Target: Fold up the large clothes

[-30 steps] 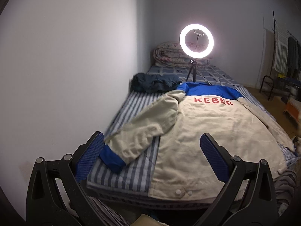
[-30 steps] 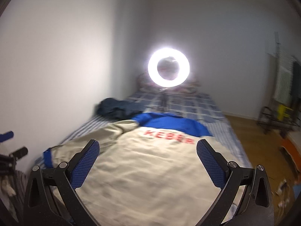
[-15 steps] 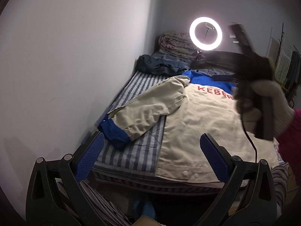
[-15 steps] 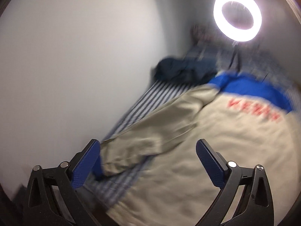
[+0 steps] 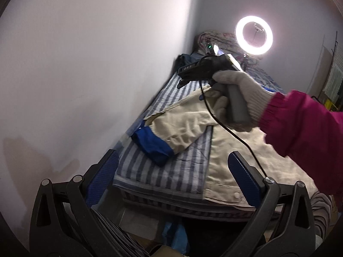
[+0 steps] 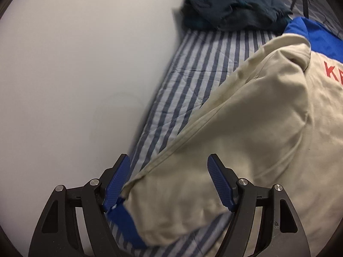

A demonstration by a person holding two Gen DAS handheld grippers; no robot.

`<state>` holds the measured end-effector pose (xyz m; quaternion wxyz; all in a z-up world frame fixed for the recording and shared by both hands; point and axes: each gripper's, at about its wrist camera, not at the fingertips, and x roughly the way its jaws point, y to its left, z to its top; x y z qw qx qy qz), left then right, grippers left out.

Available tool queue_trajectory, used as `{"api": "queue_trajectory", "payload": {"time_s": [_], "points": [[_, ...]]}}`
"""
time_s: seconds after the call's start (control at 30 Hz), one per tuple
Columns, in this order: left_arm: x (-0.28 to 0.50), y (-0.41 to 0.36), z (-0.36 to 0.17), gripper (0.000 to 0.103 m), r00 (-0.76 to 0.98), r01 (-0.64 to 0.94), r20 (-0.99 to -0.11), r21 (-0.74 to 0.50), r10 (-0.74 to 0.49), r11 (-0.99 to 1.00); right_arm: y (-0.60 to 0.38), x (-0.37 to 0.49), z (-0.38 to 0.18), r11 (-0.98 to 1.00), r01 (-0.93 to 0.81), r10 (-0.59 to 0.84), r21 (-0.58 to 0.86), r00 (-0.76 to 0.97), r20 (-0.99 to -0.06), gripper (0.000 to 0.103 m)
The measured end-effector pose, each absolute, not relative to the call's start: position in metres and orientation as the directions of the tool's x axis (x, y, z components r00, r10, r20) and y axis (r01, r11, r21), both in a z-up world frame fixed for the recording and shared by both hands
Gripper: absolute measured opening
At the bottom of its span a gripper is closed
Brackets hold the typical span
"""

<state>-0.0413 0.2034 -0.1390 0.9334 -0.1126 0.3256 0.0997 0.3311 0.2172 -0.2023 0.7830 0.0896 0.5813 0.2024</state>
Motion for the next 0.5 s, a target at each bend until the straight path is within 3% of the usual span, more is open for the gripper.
{"api": "queue_trajectory", "payload": {"time_s": [0.2,0.3,0.4,0.43,0.5], "points": [[-0.033,0.215,-0.152,0.103,0.748,-0.280,-0.652,-0.133,0.128,0.951,0.238,0.360,-0.236,0.956,-0.138,0.283,0.258,0.212,-0.935,0.073],[-0.029,0.216,-0.154,0.103,0.744,-0.284,-0.656,-0.134,0.129,0.949,0.248,0.364,-0.248,0.972,-0.149,0.210,0.183,0.194,-0.958,0.065],[-0.026,0.214,-0.153,0.103,0.741,-0.284,-0.658,-0.123,0.136,0.951,0.255,0.366,-0.255,0.977,-0.187,0.140,0.104,0.191,-0.972,0.037],[-0.026,0.213,-0.152,0.103,0.740,-0.283,-0.658,-0.118,0.138,0.952,0.255,0.366,-0.256,0.974,-0.199,0.146,0.108,0.189,-0.971,0.022],[-0.025,0.212,-0.151,0.103,0.739,-0.280,-0.658,-0.105,0.145,0.954,0.249,0.369,-0.256,0.970,-0.200,0.178,0.141,0.184,-0.967,0.011]]}}
